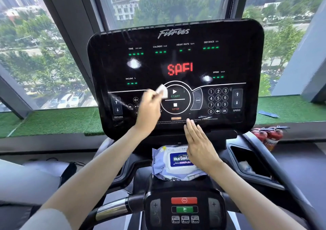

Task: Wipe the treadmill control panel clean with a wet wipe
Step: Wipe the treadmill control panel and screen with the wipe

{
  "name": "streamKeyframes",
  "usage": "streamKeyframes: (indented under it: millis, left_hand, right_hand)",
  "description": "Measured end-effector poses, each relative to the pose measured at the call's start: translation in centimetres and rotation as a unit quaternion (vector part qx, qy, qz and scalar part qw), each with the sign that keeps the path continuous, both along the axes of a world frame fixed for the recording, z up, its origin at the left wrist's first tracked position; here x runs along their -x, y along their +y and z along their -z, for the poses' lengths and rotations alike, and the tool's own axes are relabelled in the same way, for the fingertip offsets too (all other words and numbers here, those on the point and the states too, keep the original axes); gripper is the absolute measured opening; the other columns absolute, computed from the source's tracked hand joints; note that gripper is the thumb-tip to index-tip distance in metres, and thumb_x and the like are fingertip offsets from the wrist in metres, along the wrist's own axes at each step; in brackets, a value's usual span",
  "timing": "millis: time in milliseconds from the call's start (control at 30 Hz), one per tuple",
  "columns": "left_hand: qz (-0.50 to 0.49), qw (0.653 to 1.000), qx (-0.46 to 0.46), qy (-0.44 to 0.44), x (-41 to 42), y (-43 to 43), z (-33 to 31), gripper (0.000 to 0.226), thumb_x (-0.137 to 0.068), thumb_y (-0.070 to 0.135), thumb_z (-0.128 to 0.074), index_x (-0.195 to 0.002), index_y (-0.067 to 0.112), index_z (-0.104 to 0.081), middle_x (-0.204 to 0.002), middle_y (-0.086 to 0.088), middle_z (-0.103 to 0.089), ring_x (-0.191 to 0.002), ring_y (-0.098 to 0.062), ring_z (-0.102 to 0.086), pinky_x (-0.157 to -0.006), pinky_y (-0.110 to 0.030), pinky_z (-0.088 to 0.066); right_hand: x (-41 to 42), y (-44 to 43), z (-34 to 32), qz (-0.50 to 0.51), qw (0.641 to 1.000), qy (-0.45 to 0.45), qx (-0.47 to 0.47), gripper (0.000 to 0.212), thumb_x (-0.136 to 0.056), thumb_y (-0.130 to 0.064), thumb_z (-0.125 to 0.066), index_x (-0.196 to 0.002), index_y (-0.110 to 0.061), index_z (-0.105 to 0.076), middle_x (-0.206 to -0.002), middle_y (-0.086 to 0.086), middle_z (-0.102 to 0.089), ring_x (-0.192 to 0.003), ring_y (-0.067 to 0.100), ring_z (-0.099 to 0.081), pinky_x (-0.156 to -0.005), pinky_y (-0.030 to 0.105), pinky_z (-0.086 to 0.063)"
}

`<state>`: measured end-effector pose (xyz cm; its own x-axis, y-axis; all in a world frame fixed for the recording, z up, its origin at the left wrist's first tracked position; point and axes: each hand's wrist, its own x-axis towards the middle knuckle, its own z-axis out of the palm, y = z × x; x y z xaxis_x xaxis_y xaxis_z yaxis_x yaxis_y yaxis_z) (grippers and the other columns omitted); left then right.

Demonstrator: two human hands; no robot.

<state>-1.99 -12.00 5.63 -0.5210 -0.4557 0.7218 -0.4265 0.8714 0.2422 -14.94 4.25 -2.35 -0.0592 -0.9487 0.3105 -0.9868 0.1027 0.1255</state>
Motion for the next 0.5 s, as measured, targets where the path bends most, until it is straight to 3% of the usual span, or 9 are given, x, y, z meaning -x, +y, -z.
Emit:
streamKeyframes:
  millis: [67,133,167,233,300,367,433,467,500]
  left_hand:
    - [0.118,0.969,0.09,-0.198,0.1,1.1,1.6,0.037,-0.078,-0.011,-0.057,-0.11,0.007,-0.062,-0.093,-0.007,-0.053,-0.085,-0.016,-0.042,-0.06,-0.036,-0.052]
    - [0.145,0.952,0.103,-0.248,-0.3,0.3,1.2,0.042,-0.078,-0.009,-0.055,-0.113,0.012,-0.06,-0.095,-0.005,-0.052,-0.087,-0.016,-0.044,-0.058,-0.034,-0.052]
    - [0.108,0.971,0.081,-0.196,-0.2,-0.3,0.3,0.035,-0.082,-0.003,-0.052,-0.112,0.012,-0.06,-0.094,-0.005,-0.052,-0.085,-0.017,-0.046,-0.061,-0.033,-0.052]
    - [0.012,1.0,-0.003,0.007,0.2,-1.2,-1.9,0.024,-0.09,0.004,-0.049,-0.107,0.006,-0.064,-0.088,-0.004,-0.049,-0.077,-0.013,-0.045,-0.067,-0.026,-0.046]
    - [-0.035,0.989,-0.062,0.133,1.0,-1.1,-2.8,0.02,-0.09,-0.001,-0.053,-0.105,0.001,-0.066,-0.085,-0.004,-0.047,-0.074,-0.011,-0.045,-0.068,-0.022,-0.043]
    - [0.037,0.999,-0.022,0.004,1.8,-0.1,-2.2,0.025,-0.086,-0.005,-0.055,-0.107,0.003,-0.066,-0.088,-0.009,-0.051,-0.078,-0.019,-0.05,-0.071,-0.029,-0.047]
    - [0.141,0.968,0.038,-0.205,1.5,0.7,-1.0,0.037,-0.081,-0.01,-0.055,-0.112,0.009,-0.063,-0.095,-0.009,-0.054,-0.088,-0.021,-0.051,-0.069,-0.038,-0.052]
    - [0.155,0.954,0.058,-0.249,1.1,0.4,-1.1,0.041,-0.08,-0.012,-0.055,-0.113,0.01,-0.063,-0.097,-0.007,-0.054,-0.09,-0.018,-0.049,-0.066,-0.039,-0.054]
    - [0.142,0.959,0.07,-0.233,1.1,-0.2,-1.6,0.04,-0.08,-0.011,-0.057,-0.112,0.01,-0.063,-0.096,-0.006,-0.054,-0.088,-0.015,-0.048,-0.064,-0.038,-0.054]
  right_hand:
    - [0.0,0.0,0.0,-0.001,1.0,0.004,-0.001,0.074,-0.071,-0.008,-0.054,-0.138,0.01,-0.03,-0.149,0.026,-0.022,-0.14,0.034,-0.018,-0.11,0.046,-0.015]
    - [0.2,0.0,0.0,-0.006,1.0,0.003,-0.001,0.075,-0.069,-0.008,-0.055,-0.137,0.011,-0.032,-0.149,0.026,-0.023,-0.139,0.034,-0.021,-0.109,0.045,-0.016]
    - [0.2,0.0,0.0,-0.007,1.0,-0.001,0.001,0.075,-0.068,-0.007,-0.056,-0.137,0.01,-0.033,-0.149,0.026,-0.024,-0.139,0.034,-0.022,-0.109,0.044,-0.016]
    - [0.1,-0.1,0.1,-0.006,1.0,-0.016,0.008,0.075,-0.065,-0.005,-0.056,-0.136,0.01,-0.035,-0.149,0.025,-0.024,-0.139,0.033,-0.022,-0.11,0.043,-0.016]
    - [-0.1,-0.1,0.1,-0.003,1.0,-0.028,0.01,0.075,-0.064,-0.004,-0.057,-0.135,0.01,-0.037,-0.149,0.025,-0.025,-0.139,0.032,-0.022,-0.11,0.043,-0.016]
    - [0.0,-0.1,0.1,-0.002,1.0,-0.029,0.011,0.074,-0.064,-0.005,-0.058,-0.134,0.01,-0.038,-0.149,0.024,-0.025,-0.139,0.032,-0.023,-0.109,0.041,-0.017]
    - [0.0,-0.1,0.1,-0.004,1.0,-0.027,0.011,0.074,-0.065,-0.006,-0.057,-0.134,0.01,-0.038,-0.149,0.025,-0.025,-0.139,0.032,-0.023,-0.11,0.04,-0.016]
    - [0.0,-0.1,0.0,-0.004,1.0,-0.026,0.009,0.074,-0.065,-0.006,-0.057,-0.134,0.01,-0.038,-0.149,0.025,-0.025,-0.139,0.032,-0.023,-0.11,0.04,-0.016]
    - [0.0,-0.1,0.0,-0.005,1.0,-0.025,0.006,0.074,-0.065,-0.006,-0.057,-0.134,0.01,-0.038,-0.149,0.025,-0.024,-0.139,0.032,-0.022,-0.11,0.04,-0.016]
